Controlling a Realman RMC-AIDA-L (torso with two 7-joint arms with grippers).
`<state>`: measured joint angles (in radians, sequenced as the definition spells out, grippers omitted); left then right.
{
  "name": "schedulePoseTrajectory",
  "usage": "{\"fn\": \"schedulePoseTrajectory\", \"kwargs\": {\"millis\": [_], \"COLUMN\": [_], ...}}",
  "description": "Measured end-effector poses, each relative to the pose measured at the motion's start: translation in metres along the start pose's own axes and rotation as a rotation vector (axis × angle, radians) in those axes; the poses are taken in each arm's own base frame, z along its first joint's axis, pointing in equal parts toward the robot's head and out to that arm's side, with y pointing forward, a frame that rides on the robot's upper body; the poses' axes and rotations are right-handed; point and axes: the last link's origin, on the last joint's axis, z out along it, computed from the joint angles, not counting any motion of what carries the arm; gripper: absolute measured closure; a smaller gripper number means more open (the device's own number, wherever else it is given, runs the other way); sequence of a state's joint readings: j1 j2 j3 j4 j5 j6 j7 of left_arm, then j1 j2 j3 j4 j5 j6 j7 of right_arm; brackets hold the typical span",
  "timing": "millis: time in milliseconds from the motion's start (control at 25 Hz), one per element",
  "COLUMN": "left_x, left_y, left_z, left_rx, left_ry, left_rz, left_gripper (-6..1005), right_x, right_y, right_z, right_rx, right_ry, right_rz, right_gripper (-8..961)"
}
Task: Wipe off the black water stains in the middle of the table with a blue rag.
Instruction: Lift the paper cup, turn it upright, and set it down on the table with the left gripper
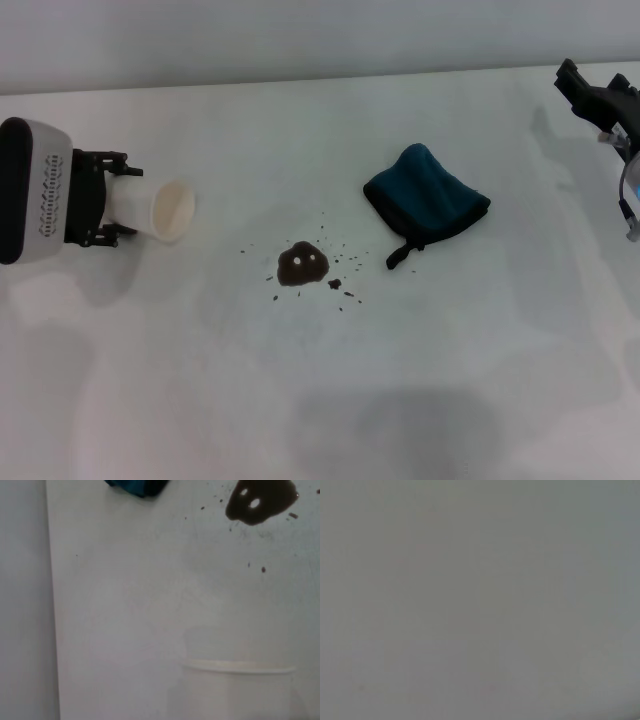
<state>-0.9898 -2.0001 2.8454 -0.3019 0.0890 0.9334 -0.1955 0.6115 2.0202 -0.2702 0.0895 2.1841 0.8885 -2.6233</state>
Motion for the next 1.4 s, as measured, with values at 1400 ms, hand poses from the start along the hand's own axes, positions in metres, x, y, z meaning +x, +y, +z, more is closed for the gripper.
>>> {"fn": "schedulePoseTrajectory", "kwargs": {"millis": [1400], "left_x": [0.06], "left_y": [0.059], "left_z": [0.005], "left_rx": [0.801], "left_ry": [0.473], "left_rz": [-1.281], "left_gripper": [327], "right_x": [-0.01], "right_y": [-0.008], "right_z": [-0.007], "right_rx": [-0.009], "right_ry": [-0.073], "right_rz": [-0.015], "right_gripper": [109]}}
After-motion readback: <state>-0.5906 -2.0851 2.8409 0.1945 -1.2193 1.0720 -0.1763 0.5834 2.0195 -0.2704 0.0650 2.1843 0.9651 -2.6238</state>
